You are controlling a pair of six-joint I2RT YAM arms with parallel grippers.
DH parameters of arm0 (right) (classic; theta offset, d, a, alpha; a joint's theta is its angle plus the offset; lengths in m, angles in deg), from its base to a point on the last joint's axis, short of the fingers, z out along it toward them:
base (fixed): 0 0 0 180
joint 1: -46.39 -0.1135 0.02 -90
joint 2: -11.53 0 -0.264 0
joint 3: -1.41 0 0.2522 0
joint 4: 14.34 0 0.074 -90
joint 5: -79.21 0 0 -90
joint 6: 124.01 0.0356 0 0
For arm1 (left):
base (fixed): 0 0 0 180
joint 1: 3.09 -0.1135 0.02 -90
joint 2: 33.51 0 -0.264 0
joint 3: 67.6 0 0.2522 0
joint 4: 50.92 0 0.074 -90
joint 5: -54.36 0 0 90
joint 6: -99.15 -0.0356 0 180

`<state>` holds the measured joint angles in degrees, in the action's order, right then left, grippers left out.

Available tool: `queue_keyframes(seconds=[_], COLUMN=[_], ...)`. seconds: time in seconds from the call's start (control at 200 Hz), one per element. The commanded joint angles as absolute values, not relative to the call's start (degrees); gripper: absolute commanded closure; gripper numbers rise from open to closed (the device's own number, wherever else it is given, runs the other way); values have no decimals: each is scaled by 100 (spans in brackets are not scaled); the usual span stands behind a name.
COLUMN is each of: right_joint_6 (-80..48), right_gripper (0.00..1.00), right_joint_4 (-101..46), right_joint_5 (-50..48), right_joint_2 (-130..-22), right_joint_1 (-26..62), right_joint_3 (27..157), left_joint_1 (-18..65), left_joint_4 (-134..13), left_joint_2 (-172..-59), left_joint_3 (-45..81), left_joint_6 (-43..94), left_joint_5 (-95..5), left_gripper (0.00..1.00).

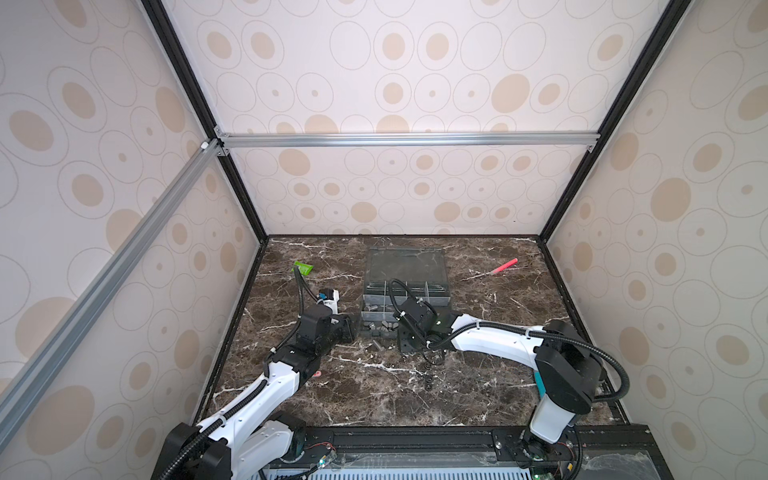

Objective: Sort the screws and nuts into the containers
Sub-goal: 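Lower the right gripper and close it on the silver bolt by the organizer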

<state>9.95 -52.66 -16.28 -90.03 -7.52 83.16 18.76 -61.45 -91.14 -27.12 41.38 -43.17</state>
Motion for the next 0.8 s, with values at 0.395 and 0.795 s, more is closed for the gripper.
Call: queue_keyframes(seconds=[0.395, 0.795], right_joint_6=[555, 589], right_gripper=[47, 58], right_joint_4=[-5390, -5350], right_joint_5=[-909, -709], right_joint_2=[-10176, -10618], right_joint_1=[-1003, -1014], right_joint_3=[9316, 9566], left_joint_1=[1803, 1805], left_joint_4=[-6279, -6310], left_joint_2=[-8960, -8911], left_joint_3=[-2793, -2826], left_joint_6=[4307, 4316], left_joint_5=[-4266, -4238], left_gripper=[55, 54])
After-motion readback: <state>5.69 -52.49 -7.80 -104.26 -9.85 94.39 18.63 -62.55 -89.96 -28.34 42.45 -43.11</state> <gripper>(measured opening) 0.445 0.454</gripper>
